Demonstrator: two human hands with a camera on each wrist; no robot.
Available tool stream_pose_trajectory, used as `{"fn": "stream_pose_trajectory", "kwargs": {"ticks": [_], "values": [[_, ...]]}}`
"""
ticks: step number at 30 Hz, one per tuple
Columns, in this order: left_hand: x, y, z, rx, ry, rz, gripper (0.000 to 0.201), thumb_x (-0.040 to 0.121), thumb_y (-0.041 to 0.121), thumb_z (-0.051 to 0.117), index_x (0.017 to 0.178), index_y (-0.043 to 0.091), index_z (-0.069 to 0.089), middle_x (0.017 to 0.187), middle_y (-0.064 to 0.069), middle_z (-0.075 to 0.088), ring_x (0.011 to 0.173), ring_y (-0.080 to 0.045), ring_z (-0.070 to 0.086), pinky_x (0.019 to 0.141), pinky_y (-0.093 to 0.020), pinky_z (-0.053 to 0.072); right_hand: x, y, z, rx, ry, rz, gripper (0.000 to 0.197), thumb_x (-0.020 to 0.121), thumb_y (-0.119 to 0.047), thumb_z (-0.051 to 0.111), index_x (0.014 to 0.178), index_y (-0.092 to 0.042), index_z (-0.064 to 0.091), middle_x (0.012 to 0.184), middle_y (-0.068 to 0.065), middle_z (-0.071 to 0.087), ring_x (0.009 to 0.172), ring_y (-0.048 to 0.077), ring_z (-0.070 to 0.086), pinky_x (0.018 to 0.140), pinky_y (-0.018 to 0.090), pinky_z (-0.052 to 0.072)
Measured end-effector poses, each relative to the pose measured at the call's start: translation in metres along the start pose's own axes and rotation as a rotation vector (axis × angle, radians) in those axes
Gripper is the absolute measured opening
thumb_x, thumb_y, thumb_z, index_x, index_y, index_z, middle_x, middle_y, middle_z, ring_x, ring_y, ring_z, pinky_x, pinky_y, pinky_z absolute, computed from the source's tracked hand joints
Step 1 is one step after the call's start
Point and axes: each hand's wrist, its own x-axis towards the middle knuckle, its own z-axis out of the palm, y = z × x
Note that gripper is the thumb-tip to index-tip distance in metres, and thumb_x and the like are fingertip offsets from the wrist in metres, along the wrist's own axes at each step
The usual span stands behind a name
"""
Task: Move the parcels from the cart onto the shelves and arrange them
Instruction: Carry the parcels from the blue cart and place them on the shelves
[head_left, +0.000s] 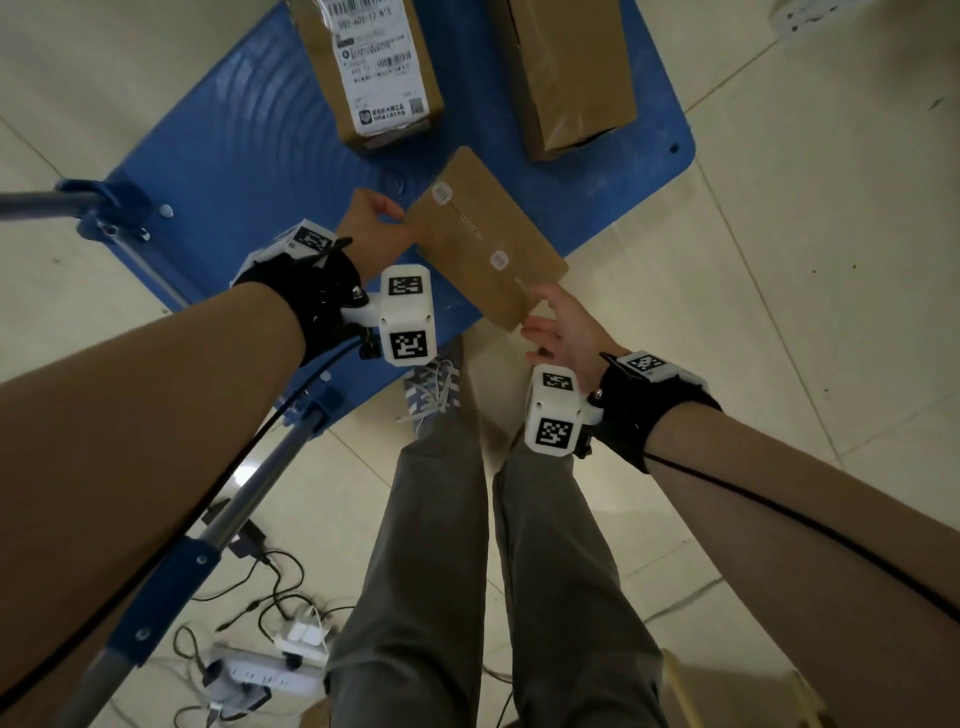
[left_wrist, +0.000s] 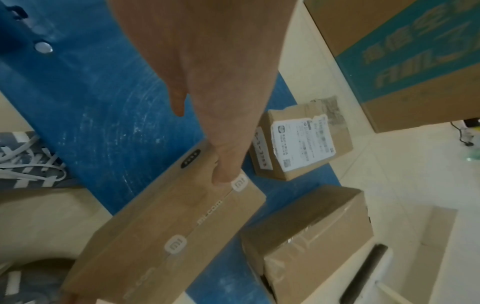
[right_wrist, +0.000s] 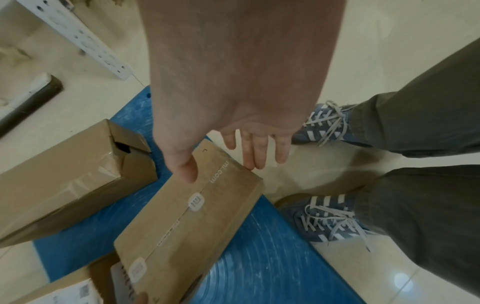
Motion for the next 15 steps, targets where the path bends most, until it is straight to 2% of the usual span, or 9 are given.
{"fn": "stream_pose_trajectory", "kwargs": {"ticks": [2,4,6,8,9,10,12,14,15], "values": [[-0.004,0.004,0.003,-0.021,0.008,0.021,0.037,0.085,0.025,0.069,0.073,0.024,0.034,0.072,0.006,0.036,0.060,-0.008,0.037,0.052,-0.017,0.038,-0.002,0.002,-0.004,0.028,-0.013,0.011,0.016,0.098,-0.040,0.054,0.091,-0.028,0.048,0.136,0.010,0.056,0.127,0.024,0.053,0.114,0.042,0.037],[-0.013,0.009,0.007,-0.024,-0.003,0.032,0.042,0.082,0.030,0.072,0.071,0.024,0.032,0.070,0.005,0.036,0.059,-0.010,0.035,0.056,-0.024,0.033,-0.006,0.005,-0.008,0.056,-0.006,0.027,0.016,0.097,-0.041,0.057,0.091,-0.027,0.050,0.129,0.010,0.060,0.121,0.026,0.059,0.109,0.039,0.042],[-0.023,0.012,0.010,-0.023,0.011,0.051,0.042,0.079,0.035,0.075,0.076,0.023,0.035,0.075,0.003,0.040,0.064,-0.011,0.039,0.056,-0.024,0.034,-0.010,0.010,-0.012,0.069,0.031,0.027,0.025,0.087,-0.044,0.067,0.094,-0.023,0.055,0.117,0.009,0.064,0.102,0.024,0.065,0.090,0.035,0.053],[-0.036,0.019,0.014,-0.009,-0.012,0.060,0.042,0.074,0.038,0.078,0.090,0.021,0.043,0.092,-0.005,0.051,0.075,-0.017,0.050,0.059,-0.028,0.041,-0.012,0.017,-0.022,0.090,0.063,0.027,0.049,0.066,-0.048,0.078,0.099,-0.016,0.061,0.103,0.008,0.066,0.079,0.022,0.065,0.068,0.032,0.054],[-0.042,0.023,0.015,-0.004,-0.039,0.053,0.045,0.070,0.038,0.078,0.098,0.022,0.046,0.103,-0.010,0.056,0.081,-0.021,0.056,0.063,-0.031,0.046,-0.013,0.019,-0.027,0.099,0.071,0.016,0.054,0.062,-0.048,0.078,0.102,-0.014,0.064,0.100,0.007,0.068,0.075,0.021,0.066,0.066,0.032,0.055],[-0.047,0.026,0.017,0.015,-0.056,0.046,0.049,0.067,0.039,0.076,0.105,0.024,0.050,0.112,-0.014,0.058,0.087,-0.024,0.061,0.068,-0.034,0.051,-0.018,0.019,-0.031,0.091,0.076,-0.003,0.053,0.067,-0.047,0.076,0.107,-0.014,0.066,0.100,0.007,0.071,0.076,0.021,0.067,0.067,0.030,0.056],[-0.060,0.034,0.020,0.062,-0.097,0.046,0.055,0.067,0.043,0.074,0.117,0.028,0.057,0.120,-0.016,0.058,0.097,-0.027,0.064,0.079,-0.036,0.056,-0.030,0.019,-0.040,0.076,0.077,-0.063,0.039,0.086,-0.040,0.066,0.117,-0.016,0.063,0.097,0.005,0.070,0.073,0.016,0.065,0.059,0.021,0.052],[-0.069,0.040,0.021,0.068,-0.120,0.045,0.050,0.078,0.041,0.073,0.123,0.023,0.059,0.118,-0.010,0.060,0.099,-0.023,0.063,0.076,-0.029,0.053,-0.036,0.021,-0.052,0.097,0.089,-0.114,0.037,0.091,-0.032,0.064,0.125,-0.018,0.056,0.096,0.002,0.066,0.074,0.015,0.064,0.054,0.020,0.051],[-0.073,0.042,0.022,0.065,-0.121,0.034,0.045,0.082,0.039,0.072,0.122,0.020,0.061,0.113,-0.007,0.062,0.096,-0.019,0.062,0.071,-0.023,0.050,-0.040,0.022,-0.059,0.126,0.081,-0.138,0.040,0.091,-0.030,0.067,0.127,-0.019,0.053,0.098,0.001,0.065,0.081,0.017,0.066,0.061,0.024,0.054]]}}
